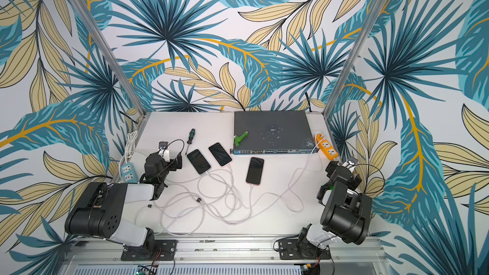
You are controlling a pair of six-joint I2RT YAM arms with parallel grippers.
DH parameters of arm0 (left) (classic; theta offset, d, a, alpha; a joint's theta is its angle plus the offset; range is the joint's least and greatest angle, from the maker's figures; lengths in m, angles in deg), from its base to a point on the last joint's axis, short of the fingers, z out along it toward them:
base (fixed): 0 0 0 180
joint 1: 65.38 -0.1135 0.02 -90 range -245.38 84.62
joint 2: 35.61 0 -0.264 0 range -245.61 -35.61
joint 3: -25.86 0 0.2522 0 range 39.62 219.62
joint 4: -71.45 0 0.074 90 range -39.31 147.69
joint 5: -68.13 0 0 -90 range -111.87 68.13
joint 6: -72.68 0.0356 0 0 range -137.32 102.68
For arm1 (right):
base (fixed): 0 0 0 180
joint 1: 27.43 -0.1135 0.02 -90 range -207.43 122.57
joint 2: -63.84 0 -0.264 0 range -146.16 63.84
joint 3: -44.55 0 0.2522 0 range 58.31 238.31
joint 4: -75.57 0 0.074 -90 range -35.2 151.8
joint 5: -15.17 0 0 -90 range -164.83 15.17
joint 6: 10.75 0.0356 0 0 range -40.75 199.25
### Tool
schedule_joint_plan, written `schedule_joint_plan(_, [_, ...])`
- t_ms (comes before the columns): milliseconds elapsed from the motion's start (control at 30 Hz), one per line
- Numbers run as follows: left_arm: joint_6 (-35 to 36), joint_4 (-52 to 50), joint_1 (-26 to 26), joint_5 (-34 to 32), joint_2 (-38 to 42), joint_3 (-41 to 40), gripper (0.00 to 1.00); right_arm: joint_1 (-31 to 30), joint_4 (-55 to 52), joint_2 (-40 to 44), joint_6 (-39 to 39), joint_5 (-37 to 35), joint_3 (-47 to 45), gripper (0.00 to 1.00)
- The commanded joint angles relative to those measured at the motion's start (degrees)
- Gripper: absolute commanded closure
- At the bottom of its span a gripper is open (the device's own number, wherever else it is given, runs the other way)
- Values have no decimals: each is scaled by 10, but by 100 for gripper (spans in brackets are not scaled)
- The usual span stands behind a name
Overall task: Plug the charging cable into the phone
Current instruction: Reset both arms
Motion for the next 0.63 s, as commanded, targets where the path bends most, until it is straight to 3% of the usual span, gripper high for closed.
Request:
schedule_joint_plan(0, [3, 15, -3, 16, 2, 9, 0, 2, 4, 3, 16, 27, 1, 0])
schedule_joint_plan(600, [3, 13, -2, 18, 2, 9, 0, 1, -3, 3, 16, 29, 4, 0])
